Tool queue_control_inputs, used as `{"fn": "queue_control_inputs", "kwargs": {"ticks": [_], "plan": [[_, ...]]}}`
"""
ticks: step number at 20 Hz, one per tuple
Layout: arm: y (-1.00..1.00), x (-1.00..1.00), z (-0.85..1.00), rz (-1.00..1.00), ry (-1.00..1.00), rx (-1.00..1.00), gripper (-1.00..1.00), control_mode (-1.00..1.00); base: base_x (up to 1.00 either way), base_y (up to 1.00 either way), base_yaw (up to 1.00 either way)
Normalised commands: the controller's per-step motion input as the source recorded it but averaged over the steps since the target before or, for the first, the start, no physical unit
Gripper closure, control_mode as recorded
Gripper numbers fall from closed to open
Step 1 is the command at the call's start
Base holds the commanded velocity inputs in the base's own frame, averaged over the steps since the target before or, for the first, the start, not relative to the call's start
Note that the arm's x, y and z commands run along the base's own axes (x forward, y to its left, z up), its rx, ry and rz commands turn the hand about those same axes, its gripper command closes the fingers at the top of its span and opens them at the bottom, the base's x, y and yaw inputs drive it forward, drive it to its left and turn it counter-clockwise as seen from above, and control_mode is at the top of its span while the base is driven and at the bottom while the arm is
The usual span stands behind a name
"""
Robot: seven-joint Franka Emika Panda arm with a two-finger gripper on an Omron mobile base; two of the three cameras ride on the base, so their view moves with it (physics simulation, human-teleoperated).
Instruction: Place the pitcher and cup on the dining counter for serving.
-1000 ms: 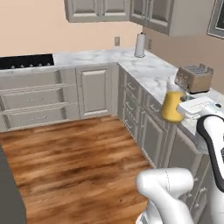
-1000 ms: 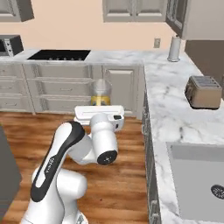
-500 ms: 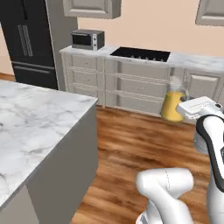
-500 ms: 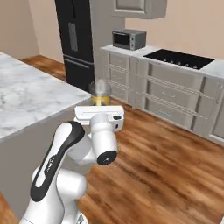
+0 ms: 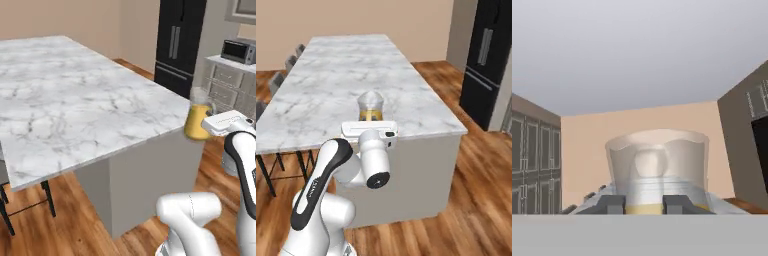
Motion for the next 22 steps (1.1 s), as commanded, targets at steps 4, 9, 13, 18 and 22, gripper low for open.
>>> {"fn": "queue_control_inputs", "kwargs": {"ticks": [4, 9, 13, 18, 22], "plan": [[0.0, 0.0, 0.0, 0.0, 0.0, 0.0, 1.0, 1.0, 0.77, -0.33, 0.77], [0.0, 0.0, 0.0, 0.0, 0.0, 0.0, 1.0, 1.0, 0.99, -0.2, 0.42], [0.0, 0.0, 0.0, 0.0, 0.0, 0.0, 1.0, 1.0, 0.9, 0.25, 0.16], [0.36, 0.51, -0.23, 0.02, 0.01, 0.0, 1.0, -1.0, 0.1, 0.13, 0.0], [0.31, 0.87, -0.29, 0.16, 0.11, 0.0, 1.0, -1.0, 0.0, 0.0, 0.0]]}}
